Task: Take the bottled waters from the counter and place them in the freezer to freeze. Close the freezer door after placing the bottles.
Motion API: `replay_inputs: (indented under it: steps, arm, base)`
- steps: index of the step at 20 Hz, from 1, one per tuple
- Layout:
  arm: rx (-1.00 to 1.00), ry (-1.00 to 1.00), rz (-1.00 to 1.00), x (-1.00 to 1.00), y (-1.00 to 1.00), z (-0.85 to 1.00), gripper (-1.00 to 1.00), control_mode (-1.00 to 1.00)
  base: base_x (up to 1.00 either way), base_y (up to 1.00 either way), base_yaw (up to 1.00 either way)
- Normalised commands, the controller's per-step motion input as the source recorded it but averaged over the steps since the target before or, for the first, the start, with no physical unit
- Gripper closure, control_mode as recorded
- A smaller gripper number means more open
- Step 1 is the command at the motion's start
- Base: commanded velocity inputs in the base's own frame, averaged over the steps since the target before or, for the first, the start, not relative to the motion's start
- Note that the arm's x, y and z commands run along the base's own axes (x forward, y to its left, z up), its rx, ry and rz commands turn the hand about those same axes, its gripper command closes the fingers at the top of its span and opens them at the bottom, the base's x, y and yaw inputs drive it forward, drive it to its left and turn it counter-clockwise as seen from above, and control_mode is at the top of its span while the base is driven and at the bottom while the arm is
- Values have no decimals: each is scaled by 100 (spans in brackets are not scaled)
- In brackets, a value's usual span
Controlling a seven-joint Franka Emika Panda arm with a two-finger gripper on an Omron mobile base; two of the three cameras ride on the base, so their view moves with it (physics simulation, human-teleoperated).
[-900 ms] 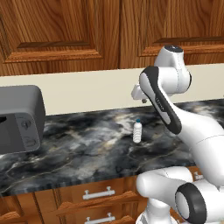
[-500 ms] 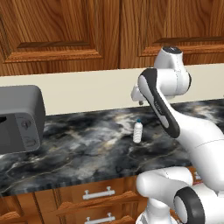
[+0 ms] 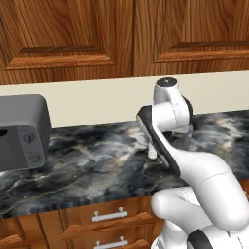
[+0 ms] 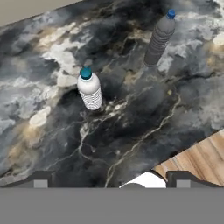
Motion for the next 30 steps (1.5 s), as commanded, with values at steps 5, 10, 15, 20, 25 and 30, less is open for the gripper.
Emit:
replay_inputs:
  steps: [5, 10, 15, 20, 25, 30]
  arm:
    - [-16, -1, -48, 2, 14, -40, -100, -100]
    - [-26, -1, -48, 14, 33, -7, -100, -100]
    - [-12, -7, -31, 33, 41, -9, -100, -100]
    - [-8, -24, -20, 36, 22, -32, -100, -100]
    - [0, -15, -24, 44, -7, -51, -100, -100]
    - [0, 2, -21, 54, -31, -21, -100, -100]
  base:
    - [0, 0, 0]
    - [0, 0, 0]
    - [0, 0, 0]
    - [0, 0, 0]
    - [0, 0, 0]
    - [0, 0, 0]
